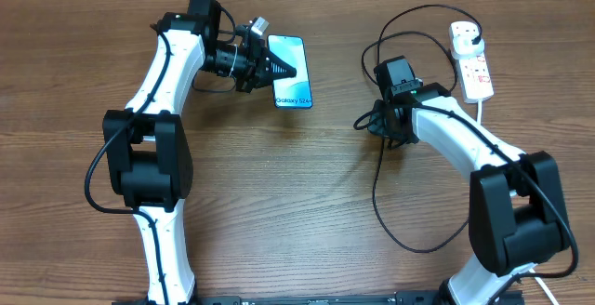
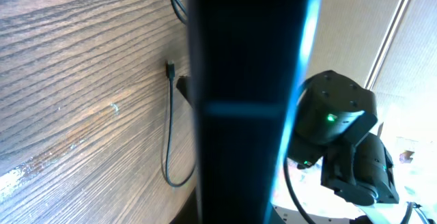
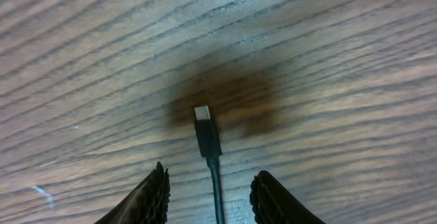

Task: Plug charger to phone and switch on socket
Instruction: 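Lower the right gripper and grasp the black cable's USB-C plug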

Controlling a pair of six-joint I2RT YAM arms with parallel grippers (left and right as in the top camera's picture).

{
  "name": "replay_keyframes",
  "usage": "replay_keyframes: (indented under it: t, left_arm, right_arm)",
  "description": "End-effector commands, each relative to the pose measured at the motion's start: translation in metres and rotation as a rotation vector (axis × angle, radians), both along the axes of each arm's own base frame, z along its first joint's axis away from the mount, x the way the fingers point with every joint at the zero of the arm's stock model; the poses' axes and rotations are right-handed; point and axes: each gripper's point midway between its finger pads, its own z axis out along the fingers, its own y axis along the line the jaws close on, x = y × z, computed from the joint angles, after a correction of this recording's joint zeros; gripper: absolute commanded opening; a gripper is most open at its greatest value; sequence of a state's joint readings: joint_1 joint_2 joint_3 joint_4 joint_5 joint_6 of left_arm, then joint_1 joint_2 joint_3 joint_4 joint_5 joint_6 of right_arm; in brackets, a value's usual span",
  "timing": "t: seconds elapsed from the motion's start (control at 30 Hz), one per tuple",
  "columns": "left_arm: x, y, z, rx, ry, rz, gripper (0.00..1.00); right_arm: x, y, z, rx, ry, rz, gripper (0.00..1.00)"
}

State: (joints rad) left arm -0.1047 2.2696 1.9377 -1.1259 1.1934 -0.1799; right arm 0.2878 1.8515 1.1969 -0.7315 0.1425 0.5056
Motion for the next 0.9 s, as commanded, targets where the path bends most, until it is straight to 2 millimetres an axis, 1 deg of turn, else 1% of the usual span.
replay_keyframes:
  t: [0.0,0.2,0.37,0.47,0.6,0.67,0.87]
  left_arm:
    - [-0.001,-0.006,0.013,-0.055,-0.030,-0.021,0.05]
    - [-0.002,-0.006,0.013,-0.055,-0.025,-0.020,0.04]
    - [-0.002,-0.006,0.013,-0.055,-0.023,-0.021,0.04]
    - [-0.002,-0.006,0.013,-0.055,-0.023,-0.021,0.04]
    - [-0.002,-0.006,0.013,-0.055,-0.024,-0.021,0.04]
    - [-0.002,-0.006,0.013,-0.055,-0.024,-0.021,0.04]
    - [-0.002,-0.006,0.013,-0.055,-0.024,-0.021,0.04]
  right_arm:
    - [0.005,-0.003,-0.003,-0.021,-0.009,0.026,0.39]
    - [0.011,-0.002,-0.002,-0.023,-0.033,0.053,0.39]
    - [0.011,-0.011,-0.009,-0.022,-0.012,0.029,0.38]
    - [0.010,-0.013,-0.013,0.004,0.005,0.021,0.38]
    - [0.009,-0.010,-0.020,0.026,0.023,0.028,0.38]
    - [0.008,-0.006,-0.023,0.036,0.034,0.063,0.38]
    - [0.007,-0.005,-0.024,0.040,0.038,0.082,0.38]
